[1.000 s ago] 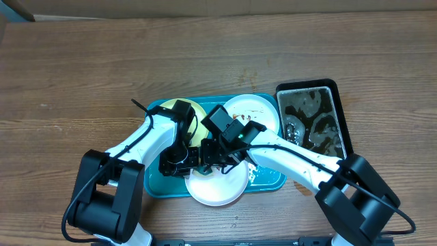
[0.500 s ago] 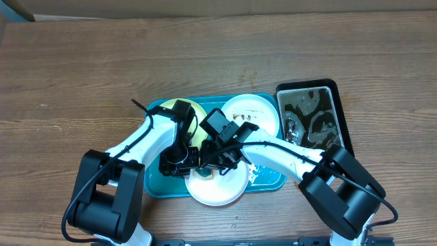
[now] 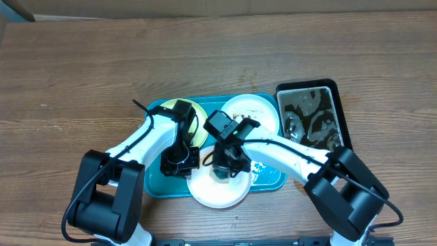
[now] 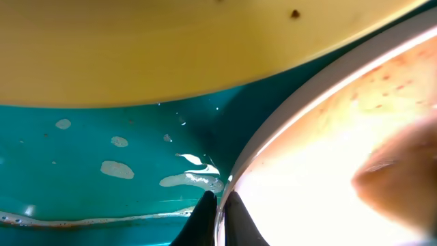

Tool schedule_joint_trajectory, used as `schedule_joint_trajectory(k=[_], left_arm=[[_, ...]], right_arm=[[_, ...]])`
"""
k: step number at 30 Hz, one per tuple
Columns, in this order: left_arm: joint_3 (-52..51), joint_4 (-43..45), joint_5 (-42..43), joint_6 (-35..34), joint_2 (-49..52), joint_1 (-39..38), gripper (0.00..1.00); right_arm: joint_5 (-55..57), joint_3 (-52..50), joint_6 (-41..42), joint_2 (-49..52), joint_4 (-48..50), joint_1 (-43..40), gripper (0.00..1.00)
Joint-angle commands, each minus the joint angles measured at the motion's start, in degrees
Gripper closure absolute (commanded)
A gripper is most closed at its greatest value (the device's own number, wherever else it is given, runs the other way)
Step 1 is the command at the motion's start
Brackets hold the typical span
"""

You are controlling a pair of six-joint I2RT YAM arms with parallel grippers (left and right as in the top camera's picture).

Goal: Clean dirty plates on tray and stack at the side
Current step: 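Scrub the front white plate with the sponge in the right gripper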

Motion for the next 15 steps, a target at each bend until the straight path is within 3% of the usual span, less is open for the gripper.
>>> schedule_joint_trajectory(k=[1, 10, 15], left_arm=[[-0.28, 0.04, -4.37, -0.22, 0.55, 0.07, 0.96], [-0.28, 0.09, -4.37, -0.66, 0.55, 0.07, 0.96], [-0.28, 0.04, -4.33, -1.05, -0.39, 0.07, 0.96]], right_arm=[[10.27, -2.36, 0.17, 2.14, -4.28, -2.43, 0.96], [10.75, -2.25, -8.76, 1.25, -7.50, -4.22, 0.96], [10.12, -2.05, -11.96, -4.28, -7.61, -4.22, 0.96]])
